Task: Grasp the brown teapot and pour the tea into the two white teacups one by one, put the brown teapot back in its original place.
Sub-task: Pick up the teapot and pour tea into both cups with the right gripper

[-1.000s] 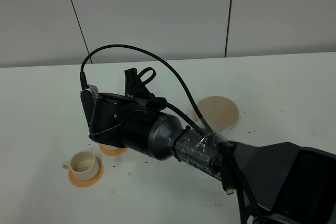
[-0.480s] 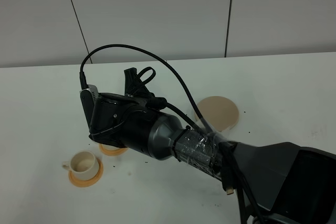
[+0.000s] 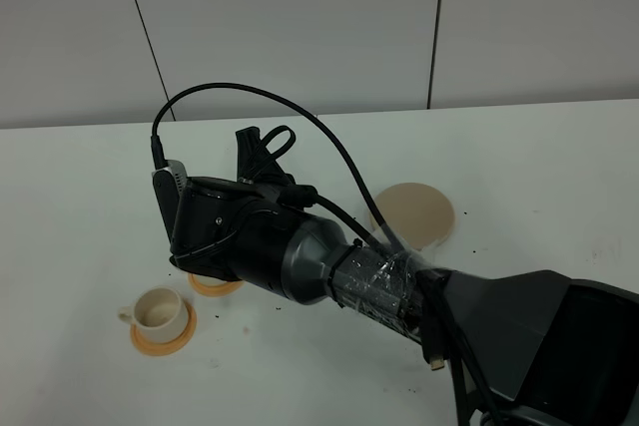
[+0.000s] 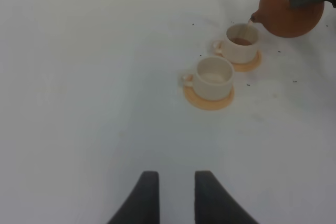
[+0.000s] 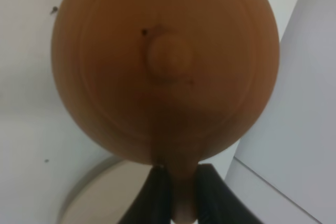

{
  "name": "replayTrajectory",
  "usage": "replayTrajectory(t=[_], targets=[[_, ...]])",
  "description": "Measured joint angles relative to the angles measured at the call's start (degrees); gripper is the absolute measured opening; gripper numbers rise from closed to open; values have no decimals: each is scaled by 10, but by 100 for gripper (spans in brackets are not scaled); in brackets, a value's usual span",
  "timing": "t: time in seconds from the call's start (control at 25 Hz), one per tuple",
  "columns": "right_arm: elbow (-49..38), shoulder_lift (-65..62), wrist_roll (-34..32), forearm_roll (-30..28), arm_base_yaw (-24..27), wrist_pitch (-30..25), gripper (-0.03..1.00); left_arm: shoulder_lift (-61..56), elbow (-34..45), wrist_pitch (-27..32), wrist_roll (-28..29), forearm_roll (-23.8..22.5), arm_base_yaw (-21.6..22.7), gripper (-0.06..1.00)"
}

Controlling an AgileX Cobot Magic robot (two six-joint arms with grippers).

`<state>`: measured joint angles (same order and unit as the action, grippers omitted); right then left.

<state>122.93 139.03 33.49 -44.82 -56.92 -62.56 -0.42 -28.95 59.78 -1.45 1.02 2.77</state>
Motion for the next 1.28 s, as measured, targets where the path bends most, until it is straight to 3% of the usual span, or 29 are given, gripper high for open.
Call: replayTrajectory(t=[1.28], targets=[[0, 0, 1, -26, -5, -4, 10, 0, 0, 0, 0, 0, 0, 24]])
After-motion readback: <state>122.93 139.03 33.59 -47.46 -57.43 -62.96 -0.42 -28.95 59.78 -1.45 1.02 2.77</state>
